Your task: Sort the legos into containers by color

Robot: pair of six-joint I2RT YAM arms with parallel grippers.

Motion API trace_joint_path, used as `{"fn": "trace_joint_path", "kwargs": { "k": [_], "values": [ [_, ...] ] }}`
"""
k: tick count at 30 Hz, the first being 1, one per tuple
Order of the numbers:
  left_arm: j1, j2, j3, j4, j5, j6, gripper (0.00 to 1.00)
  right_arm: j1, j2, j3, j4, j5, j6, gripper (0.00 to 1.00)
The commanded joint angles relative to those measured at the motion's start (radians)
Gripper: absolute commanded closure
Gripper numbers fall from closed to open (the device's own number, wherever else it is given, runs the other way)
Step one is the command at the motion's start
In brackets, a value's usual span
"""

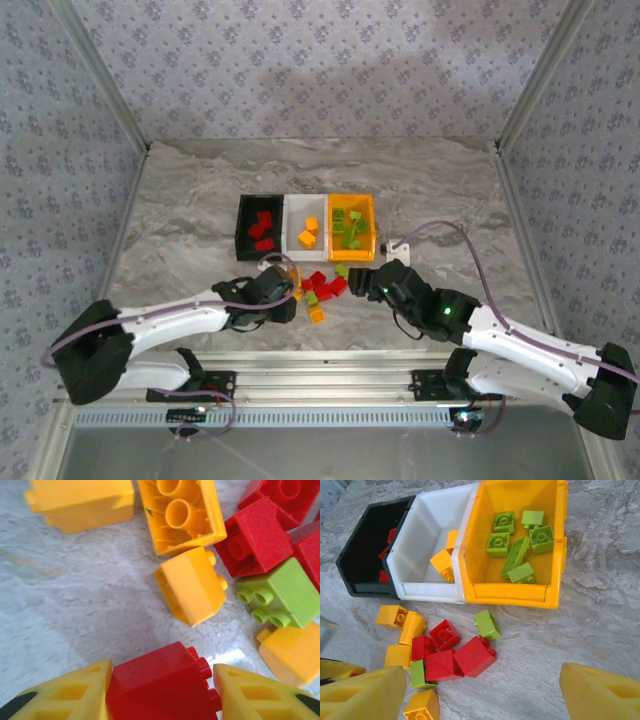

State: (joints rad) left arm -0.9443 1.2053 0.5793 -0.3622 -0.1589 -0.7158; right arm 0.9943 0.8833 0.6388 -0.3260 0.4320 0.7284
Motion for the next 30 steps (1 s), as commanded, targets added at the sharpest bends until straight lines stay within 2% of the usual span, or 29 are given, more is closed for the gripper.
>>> {"fn": "trace_joint_path", "kwargs": {
  "k": [1,4,8,15,19,24,26,30],
  "values": [
    [0.015,-0.145,0.026,-0.129,-0.061,-0.012,0.58,-0.002,-0.019,-0.011,-0.011,0.032,0.026,0.18],
    [0.099,-0.235,0.087,-0.186,-0.053,0.013,0.58,-0.002,-0.020,-0.014,-0.007,0.031,0.026,0.18],
    [0.212,-0.199,0.222,-0.185,-0.053,0.078,0.58,-0.003,-0.018,-0.015,-0.012,0.035,0.031,0.18],
    [0.382,0.105,0.420,-0.052,-0.054,0.145,0.58,-0.007,-0.018,-0.022,-0.034,0.041,0.045,0.18],
    [0.441,0.272,0.528,-0.037,-0.087,0.161,0.58,-0.009,-0.020,-0.025,-0.034,0.040,0.047,0.18],
    [0.483,0.392,0.606,-0.030,-0.085,0.168,0.56,-0.009,-0.021,-0.034,-0.032,0.031,0.054,0.17],
    [0.488,0.422,0.630,-0.038,-0.081,0.167,0.50,-0.008,-0.021,-0.036,-0.031,0.022,0.056,0.17],
    [0.488,0.428,0.646,-0.039,-0.053,0.158,0.31,-0.007,-0.018,-0.044,-0.030,0.017,0.064,0.17]
  ]
}}
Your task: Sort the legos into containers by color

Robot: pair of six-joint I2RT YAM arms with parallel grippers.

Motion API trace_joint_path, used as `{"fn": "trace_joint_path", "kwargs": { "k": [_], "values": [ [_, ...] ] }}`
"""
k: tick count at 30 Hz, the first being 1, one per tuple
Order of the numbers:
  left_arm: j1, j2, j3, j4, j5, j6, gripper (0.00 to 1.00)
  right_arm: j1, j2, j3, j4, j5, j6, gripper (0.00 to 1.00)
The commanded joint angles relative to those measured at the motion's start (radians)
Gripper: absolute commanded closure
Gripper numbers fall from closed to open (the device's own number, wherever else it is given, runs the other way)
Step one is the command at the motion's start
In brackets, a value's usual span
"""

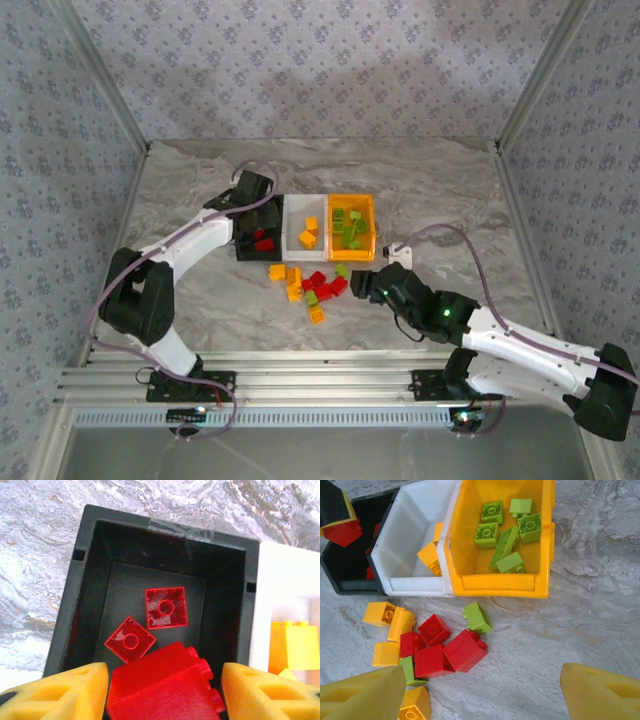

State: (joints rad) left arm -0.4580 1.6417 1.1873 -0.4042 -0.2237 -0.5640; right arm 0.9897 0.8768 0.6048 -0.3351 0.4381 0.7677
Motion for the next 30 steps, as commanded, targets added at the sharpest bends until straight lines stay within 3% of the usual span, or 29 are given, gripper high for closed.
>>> {"fn": "trace_joint_path", "kwargs": {
  "k": [1,8,10,21,30],
  "values": [
    [0.001,-0.016,0.040,0.004,0.018,0.002,0.27,-0.003,-0.012,-0.012,-0.022,0.011,0.026,0.17],
    [-0.037,-0.167,0.028,0.001,0.075,-0.010,0.11,-0.008,0.024,-0.008,-0.008,-0.011,0.030,0.15],
    [-0.068,-0.237,0.000,0.005,0.100,-0.019,0.01,-0.016,0.061,-0.001,-0.002,-0.050,0.028,0.15],
    [-0.309,-0.624,-0.423,0.039,0.091,-0.153,0.01,-0.113,0.415,0.102,0.158,-0.223,-0.082,0.15],
    [-0.378,-0.866,-0.650,-0.003,0.057,-0.282,0.00,-0.118,0.603,0.175,0.210,-0.200,-0.012,0.15]
  ]
}}
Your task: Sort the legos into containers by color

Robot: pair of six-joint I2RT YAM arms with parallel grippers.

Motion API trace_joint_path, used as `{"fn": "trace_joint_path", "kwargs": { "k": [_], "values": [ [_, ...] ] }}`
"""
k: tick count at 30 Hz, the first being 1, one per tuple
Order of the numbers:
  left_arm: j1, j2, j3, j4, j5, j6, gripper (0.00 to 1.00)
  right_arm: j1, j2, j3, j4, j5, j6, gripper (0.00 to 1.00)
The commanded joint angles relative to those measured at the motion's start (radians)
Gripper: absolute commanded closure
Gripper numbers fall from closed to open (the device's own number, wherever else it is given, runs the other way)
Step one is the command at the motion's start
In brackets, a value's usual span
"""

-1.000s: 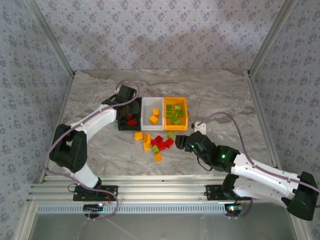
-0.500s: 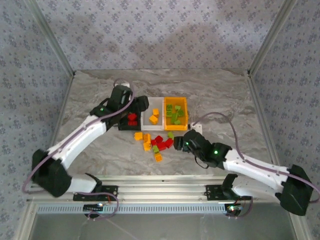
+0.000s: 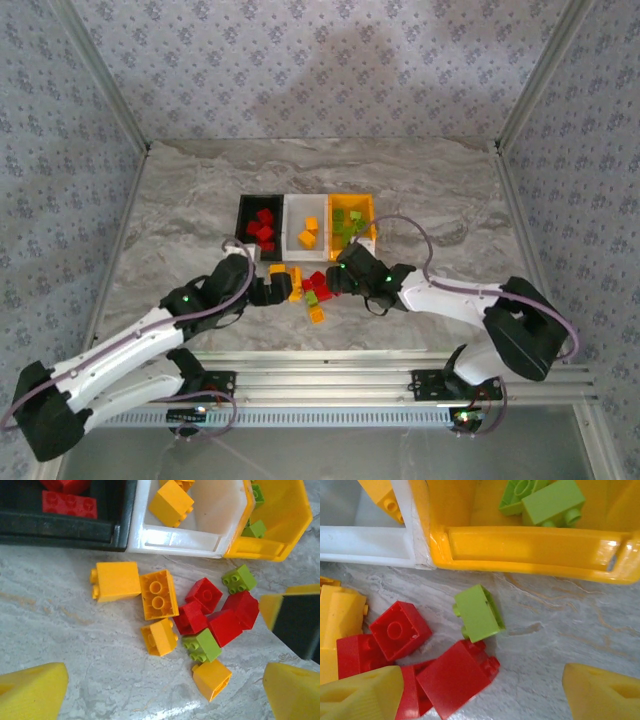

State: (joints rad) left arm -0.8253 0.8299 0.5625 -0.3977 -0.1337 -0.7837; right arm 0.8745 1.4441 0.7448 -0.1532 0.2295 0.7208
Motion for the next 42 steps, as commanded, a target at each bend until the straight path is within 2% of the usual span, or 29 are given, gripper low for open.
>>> {"fn": "trace_joint_path", "kwargs": {
  "k": [1,9,17,20,22,24,30,32,35,40,42],
  "values": [
    [-0.011,-0.073,-0.038,-0.013,-0.036,-0.069,0.01,-0.003,0.050,0.041,0.030,0.011,0.047,0.15],
    [-0.011,-0.143,-0.081,-0.055,-0.058,-0.089,0.01,0.010,0.122,0.048,-0.053,0.071,0.145,0.24],
    [-0.012,-0.170,-0.090,-0.070,-0.071,-0.091,0.01,0.009,-0.029,-0.061,-0.183,0.172,0.226,0.40],
    [-0.011,-0.175,-0.098,-0.068,-0.070,-0.094,0.00,0.018,-0.107,-0.083,-0.185,0.184,0.201,0.36],
    [-0.012,-0.177,-0.104,-0.066,-0.072,-0.095,0.00,0.026,-0.126,-0.081,-0.132,0.142,0.145,0.25],
    [-0.011,-0.178,-0.109,-0.066,-0.076,-0.097,0.00,0.034,-0.099,-0.055,-0.112,0.108,0.123,0.20],
    [-0.010,-0.185,-0.111,-0.078,-0.087,-0.099,0.00,0.046,0.038,-0.005,-0.117,0.070,0.113,0.20],
    [-0.010,-0.193,-0.113,-0.086,-0.092,-0.099,0.01,0.045,0.060,-0.007,-0.113,0.063,0.117,0.23],
    [-0.009,-0.205,-0.117,-0.101,-0.105,-0.100,0.00,0.046,0.071,-0.013,-0.118,0.065,0.125,0.33],
    [-0.009,-0.229,-0.119,-0.144,-0.147,-0.110,0.00,0.057,0.020,-0.003,-0.138,0.081,0.083,0.55],
    [-0.008,-0.243,-0.124,-0.162,-0.158,-0.114,0.00,0.072,-0.006,0.035,-0.170,0.090,0.047,0.61]
  ]
}}
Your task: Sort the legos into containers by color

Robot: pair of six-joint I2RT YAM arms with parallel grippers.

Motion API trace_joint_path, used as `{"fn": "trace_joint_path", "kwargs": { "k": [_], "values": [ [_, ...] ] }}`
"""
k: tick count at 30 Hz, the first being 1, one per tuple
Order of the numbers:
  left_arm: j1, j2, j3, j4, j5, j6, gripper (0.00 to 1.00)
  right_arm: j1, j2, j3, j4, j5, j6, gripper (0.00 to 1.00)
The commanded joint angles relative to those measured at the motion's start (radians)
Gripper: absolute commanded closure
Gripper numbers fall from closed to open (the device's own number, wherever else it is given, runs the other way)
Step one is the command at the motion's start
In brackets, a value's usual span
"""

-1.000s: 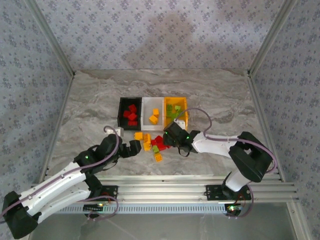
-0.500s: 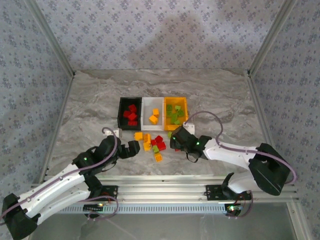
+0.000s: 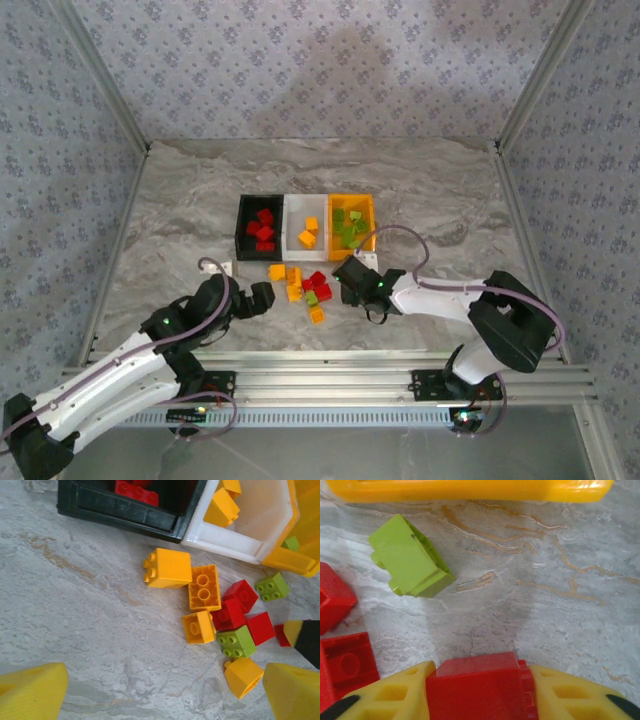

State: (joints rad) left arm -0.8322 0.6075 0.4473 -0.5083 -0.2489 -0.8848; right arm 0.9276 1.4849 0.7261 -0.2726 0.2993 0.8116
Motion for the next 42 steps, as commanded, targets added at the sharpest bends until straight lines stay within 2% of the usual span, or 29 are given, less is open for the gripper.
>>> {"fn": "trace_joint_path", "kwargs": {
  "k": [1,4,8,11,16,21,24,25,27,29,34,40,42],
  "values": [
    [-0.001,-0.030,-0.012,-0.058,-0.046,-0.016,0.00,0.027,-0.057,0.080,-0.058,0.016,-0.067,0.63],
    [-0.001,-0.062,-0.026,-0.093,-0.062,-0.028,0.00,0.055,-0.058,0.182,-0.071,-0.003,-0.120,0.65],
    [-0.001,-0.121,-0.055,-0.107,-0.059,-0.041,0.00,0.070,0.045,0.368,-0.053,-0.061,-0.175,0.65],
    [0.000,-0.153,-0.072,-0.111,-0.052,-0.051,0.01,0.072,0.186,0.570,-0.031,-0.119,-0.270,0.65],
    [0.001,-0.152,-0.074,-0.117,-0.032,-0.052,0.01,0.031,0.446,0.858,-0.020,-0.222,-0.336,0.64],
    [0.000,-0.151,-0.088,-0.098,-0.021,-0.063,0.01,0.000,0.649,1.102,-0.051,-0.235,-0.363,0.62],
    [0.000,-0.150,-0.093,-0.077,-0.009,-0.066,0.01,-0.014,0.729,1.212,-0.090,-0.225,-0.364,0.57],
    [0.000,-0.148,-0.095,-0.069,-0.007,-0.066,0.00,-0.018,0.744,1.237,-0.087,-0.227,-0.368,0.53],
    [0.001,-0.144,-0.097,-0.058,-0.007,-0.061,0.00,-0.023,0.758,1.270,-0.079,-0.232,-0.378,0.39],
    [0.000,-0.125,-0.092,-0.045,-0.006,-0.046,0.01,-0.023,0.745,1.285,-0.063,-0.227,-0.393,0.29],
    [0.001,-0.048,-0.065,-0.003,0.005,-0.030,0.00,-0.024,0.636,1.217,-0.030,-0.187,-0.404,0.24],
    [0.000,0.137,0.006,0.146,0.074,0.048,0.01,-0.020,0.331,0.812,0.138,-0.119,-0.317,0.23],
    [0.000,0.216,0.028,0.220,0.102,0.081,0.05,-0.019,0.228,0.669,0.160,-0.096,-0.282,0.22]
  ]
}}
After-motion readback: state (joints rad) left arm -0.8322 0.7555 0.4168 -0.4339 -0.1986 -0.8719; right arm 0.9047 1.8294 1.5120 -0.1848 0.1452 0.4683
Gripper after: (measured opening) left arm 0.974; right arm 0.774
